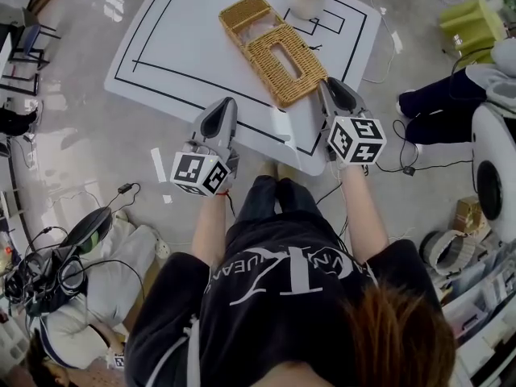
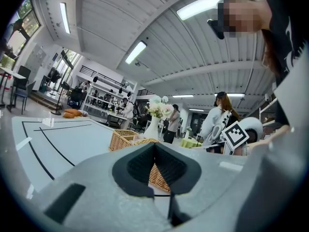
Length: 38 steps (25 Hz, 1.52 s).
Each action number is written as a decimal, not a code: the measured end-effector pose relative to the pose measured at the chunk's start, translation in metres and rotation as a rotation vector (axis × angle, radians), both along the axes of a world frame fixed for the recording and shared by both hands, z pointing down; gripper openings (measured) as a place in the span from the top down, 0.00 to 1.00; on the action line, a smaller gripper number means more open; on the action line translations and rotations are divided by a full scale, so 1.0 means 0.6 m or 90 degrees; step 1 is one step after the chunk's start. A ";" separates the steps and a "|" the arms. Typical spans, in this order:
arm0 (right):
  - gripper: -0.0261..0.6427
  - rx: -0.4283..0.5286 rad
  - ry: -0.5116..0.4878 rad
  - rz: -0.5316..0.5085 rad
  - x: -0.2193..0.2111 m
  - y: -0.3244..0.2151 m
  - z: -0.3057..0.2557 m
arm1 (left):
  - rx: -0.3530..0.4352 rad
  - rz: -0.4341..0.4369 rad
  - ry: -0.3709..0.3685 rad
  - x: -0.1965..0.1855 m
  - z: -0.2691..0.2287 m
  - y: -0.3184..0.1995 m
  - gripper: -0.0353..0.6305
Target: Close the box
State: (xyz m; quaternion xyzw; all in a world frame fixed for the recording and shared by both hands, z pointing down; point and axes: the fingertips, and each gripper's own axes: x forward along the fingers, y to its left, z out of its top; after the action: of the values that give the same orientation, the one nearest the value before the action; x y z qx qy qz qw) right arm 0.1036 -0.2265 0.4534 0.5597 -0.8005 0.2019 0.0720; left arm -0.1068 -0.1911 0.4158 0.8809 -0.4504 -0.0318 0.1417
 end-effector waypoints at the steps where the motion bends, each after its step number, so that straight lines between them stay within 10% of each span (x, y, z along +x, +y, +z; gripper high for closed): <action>1: 0.85 0.004 0.002 0.002 0.002 0.000 -0.004 | 0.001 0.000 0.000 0.000 -0.002 -0.001 0.94; 38: 0.96 0.174 0.065 -0.038 0.023 0.013 -0.169 | 0.089 -0.045 -0.017 -0.039 -0.124 -0.047 0.94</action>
State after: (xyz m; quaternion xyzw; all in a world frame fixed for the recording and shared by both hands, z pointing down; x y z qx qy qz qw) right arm 0.1172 -0.2185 0.3522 0.5501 -0.8319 0.0604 0.0419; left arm -0.1303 -0.2192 0.3412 0.8727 -0.4795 -0.0562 0.0722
